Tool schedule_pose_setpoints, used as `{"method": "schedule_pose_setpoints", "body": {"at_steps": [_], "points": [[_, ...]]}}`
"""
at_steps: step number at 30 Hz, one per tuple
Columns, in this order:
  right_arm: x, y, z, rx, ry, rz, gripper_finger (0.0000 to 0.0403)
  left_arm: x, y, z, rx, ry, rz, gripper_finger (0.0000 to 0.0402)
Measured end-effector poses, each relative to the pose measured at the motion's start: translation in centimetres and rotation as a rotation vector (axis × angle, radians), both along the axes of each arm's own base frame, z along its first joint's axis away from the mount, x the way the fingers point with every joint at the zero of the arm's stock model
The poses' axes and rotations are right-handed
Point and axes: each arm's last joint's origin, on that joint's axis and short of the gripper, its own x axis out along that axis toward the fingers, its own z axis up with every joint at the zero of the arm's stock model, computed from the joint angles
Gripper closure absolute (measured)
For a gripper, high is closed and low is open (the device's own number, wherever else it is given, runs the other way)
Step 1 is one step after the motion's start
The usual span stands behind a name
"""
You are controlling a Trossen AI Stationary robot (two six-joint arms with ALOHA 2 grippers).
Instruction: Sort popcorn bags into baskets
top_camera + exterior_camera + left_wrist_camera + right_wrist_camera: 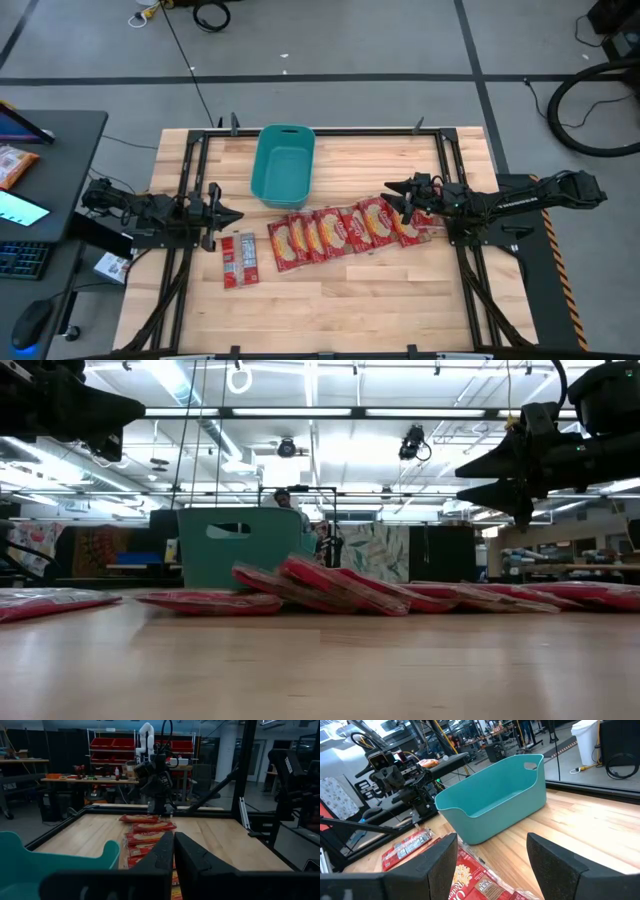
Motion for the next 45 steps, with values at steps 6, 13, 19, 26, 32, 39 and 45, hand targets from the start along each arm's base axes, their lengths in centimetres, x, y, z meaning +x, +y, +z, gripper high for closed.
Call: {"method": "schedule_pose_setpoints", "body": {"at_steps": [6,13,19,26,32,39,45], "points": [[-0.1,-0.3,0.6,-0.064,-0.032,-0.067,0.016,-0.1,0.0,0.7,-0.026,-0.07,0.001,0.0381],[-0.2,-0.5,1.2,-0.133,-0.07,-0.141,0.016,-0.1,0.0,0.8,-0.03,-0.079,0.0,0.0381],[-0.3,-0.6,1.6,-0.172,-0.085,-0.158,0.016,-0.1,0.0,0.8,-0.031,-0.08,0.0,0.0381],[-0.2,-0.5,1.5,-0.167,-0.086,-0.131,0.016,-0.1,0.1,0.9,-0.06,-0.087,-0.001,0.0381],[0.2,-0.4,2.4,-0.119,-0.147,-0.083,0.016,0.2,0.0,1.2,-0.175,-0.098,0.001,0.0381],[2.6,-0.2,6.4,-0.257,-0.168,0.067,0.016,1.8,-0.6,2.1,-0.191,0.024,-0.001,0.0381],[5.7,-0.5,8.5,-0.315,-0.023,0.076,0.016,3.6,-1.3,3.4,-0.168,0.14,0.0,0.0381]]}}
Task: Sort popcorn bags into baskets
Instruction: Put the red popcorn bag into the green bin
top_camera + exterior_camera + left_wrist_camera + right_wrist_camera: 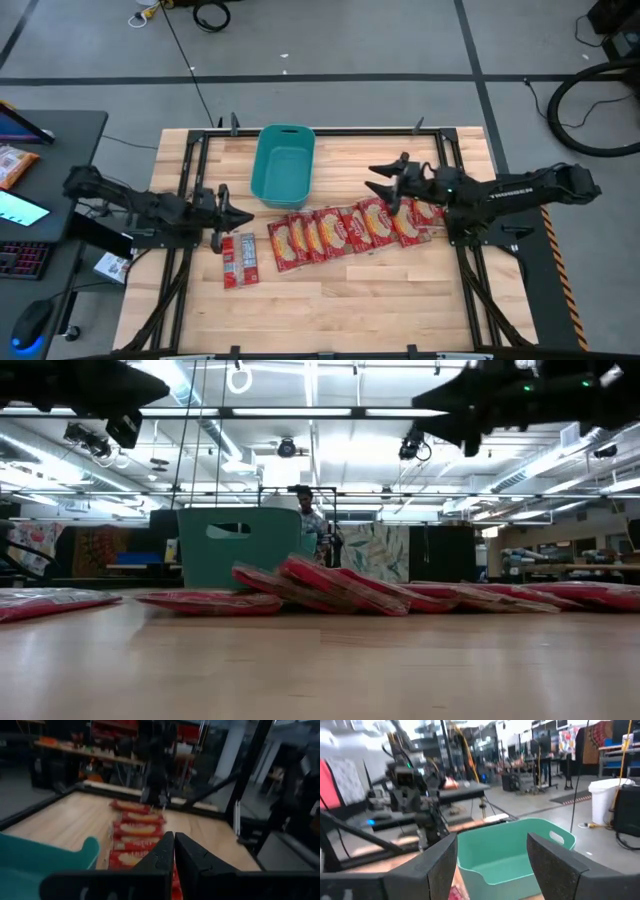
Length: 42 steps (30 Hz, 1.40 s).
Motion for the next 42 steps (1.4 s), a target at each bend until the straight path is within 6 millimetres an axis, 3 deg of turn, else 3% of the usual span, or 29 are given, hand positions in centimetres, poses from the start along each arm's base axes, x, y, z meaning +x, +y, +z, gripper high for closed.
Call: {"method": "schedule_pose_setpoints", "body": {"at_steps": [3,7,13,17,29,36,42], "points": [[1.3,0.0,0.9,-0.026,0.041,0.007,0.016,1.0,-0.4,0.3,-0.009,0.101,0.003,0.0374],[2.5,0.4,1.4,-0.039,0.075,0.032,0.016,2.3,-0.9,0.3,-0.022,0.22,-0.008,0.0334],[3.1,1.9,0.6,-0.038,0.115,0.098,0.016,4.6,-2.1,0.0,-0.076,0.418,-0.082,0.026],[3.7,3.1,-0.3,-0.046,0.156,0.134,0.016,6.2,-2.8,-0.7,-0.051,0.58,-0.083,0.0245],[3.4,4.0,-0.2,-0.086,0.168,0.13,0.016,10.9,-5.3,-2.9,0.369,0.806,-0.073,0.0242],[3.4,4.0,-0.2,-0.076,0.173,0.131,0.016,14.2,-6.3,-3.8,0.641,0.872,-0.096,0.0201],[3.4,4.0,-0.3,-0.076,0.175,0.127,0.016,15.9,-6.9,-5.7,0.915,0.958,-0.22,0.0187]]}}
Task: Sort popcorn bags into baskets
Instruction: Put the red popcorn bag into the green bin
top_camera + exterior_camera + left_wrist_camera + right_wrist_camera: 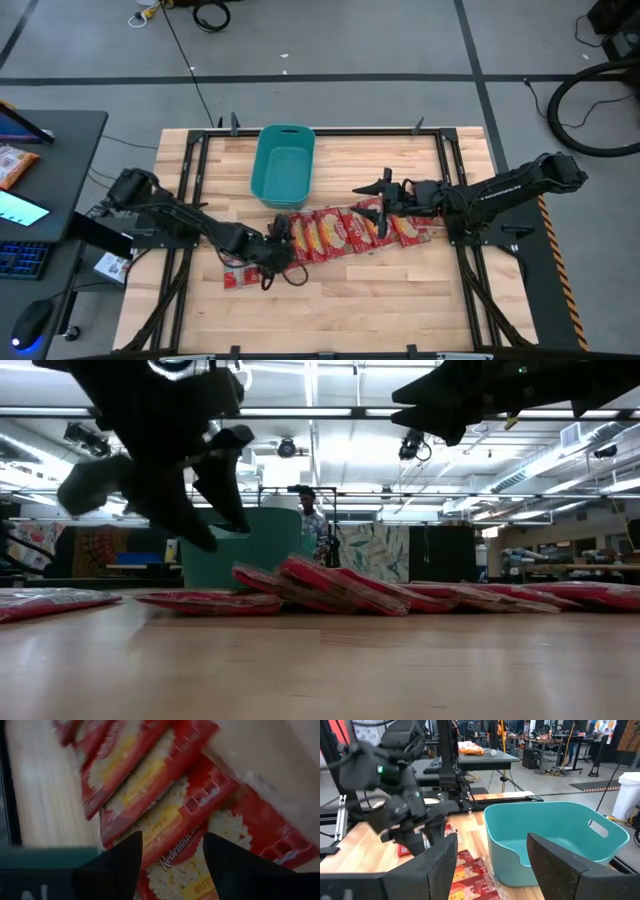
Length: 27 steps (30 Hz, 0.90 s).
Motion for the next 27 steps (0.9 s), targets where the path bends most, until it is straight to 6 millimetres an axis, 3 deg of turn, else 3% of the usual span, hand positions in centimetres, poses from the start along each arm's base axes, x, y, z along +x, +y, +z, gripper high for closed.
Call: {"method": "schedule_pose_setpoints", "body": {"at_steps": [7,17,21,27], "points": [[0.0,0.0,-0.1,0.0,0.005,0.0,0.016,0.7,0.1,-2.7,0.255,0.103,-0.092,0.0187],[0.0,0.0,0.0,0.007,0.003,-0.001,0.016,1.8,0.9,-4.4,0.307,0.122,-0.079,0.021],[0.0,0.0,0.0,0.008,0.0,-0.001,0.016,2.0,1.4,-4.5,0.258,0.126,-0.074,0.0259],[0.0,0.0,0.0,0.009,0.001,-0.001,0.016,2.1,1.4,-4.5,0.151,0.095,-0.014,0.0381]]}}
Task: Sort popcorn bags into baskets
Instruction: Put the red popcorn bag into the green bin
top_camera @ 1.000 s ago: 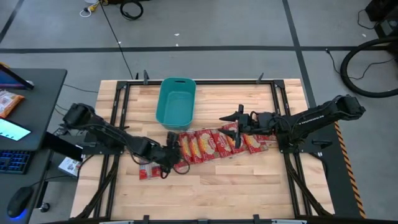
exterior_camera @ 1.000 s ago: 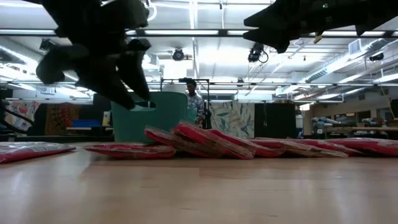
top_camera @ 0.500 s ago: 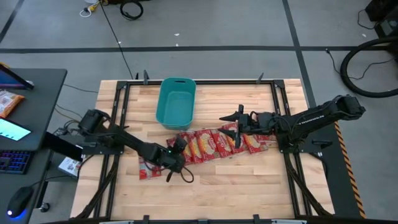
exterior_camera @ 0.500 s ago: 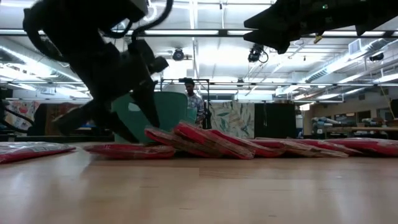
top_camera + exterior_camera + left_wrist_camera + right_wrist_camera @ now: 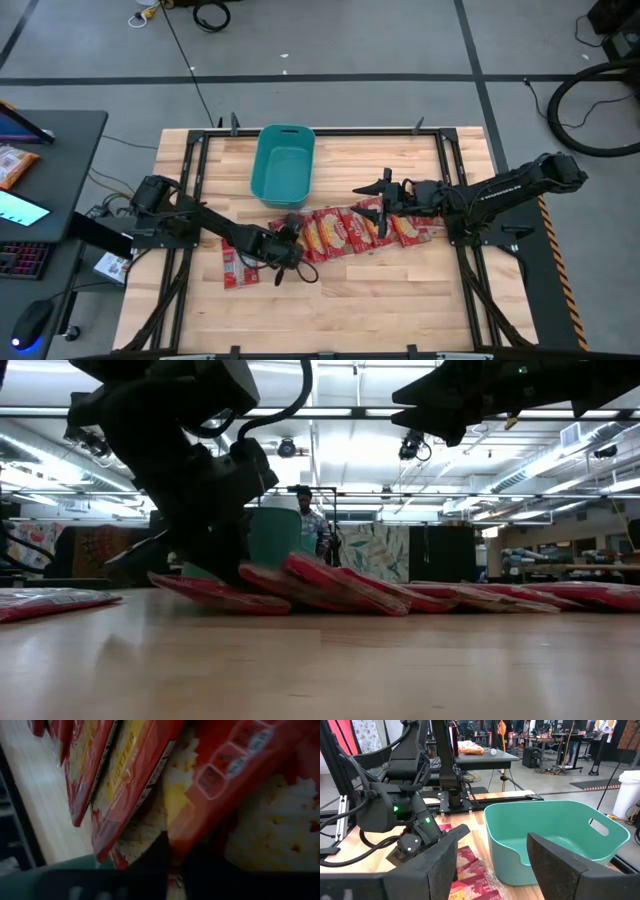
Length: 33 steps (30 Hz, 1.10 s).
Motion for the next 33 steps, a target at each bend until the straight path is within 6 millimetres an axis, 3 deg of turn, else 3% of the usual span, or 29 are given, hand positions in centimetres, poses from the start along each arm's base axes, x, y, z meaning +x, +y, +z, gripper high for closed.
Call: {"method": "schedule_pose_setpoints", "body": {"at_steps": [6,13,24,33], "points": [[0.0,0.0,-0.2,0.015,0.018,-0.001,0.016,-0.2,-1.0,1.4,-0.089,0.022,0.05,0.0385],[0.0,0.0,-0.2,0.015,0.012,-0.001,0.016,-0.2,-1.4,7.0,-0.236,0.018,0.154,0.0385],[0.0,0.0,-0.2,0.012,0.013,-0.001,0.016,-0.7,1.5,15.8,-0.61,-0.026,0.513,0.0376],[0.0,0.0,-0.2,0.012,0.013,-0.002,0.016,-1.7,6.2,23.3,-0.853,-0.308,0.762,0.0379]]}}
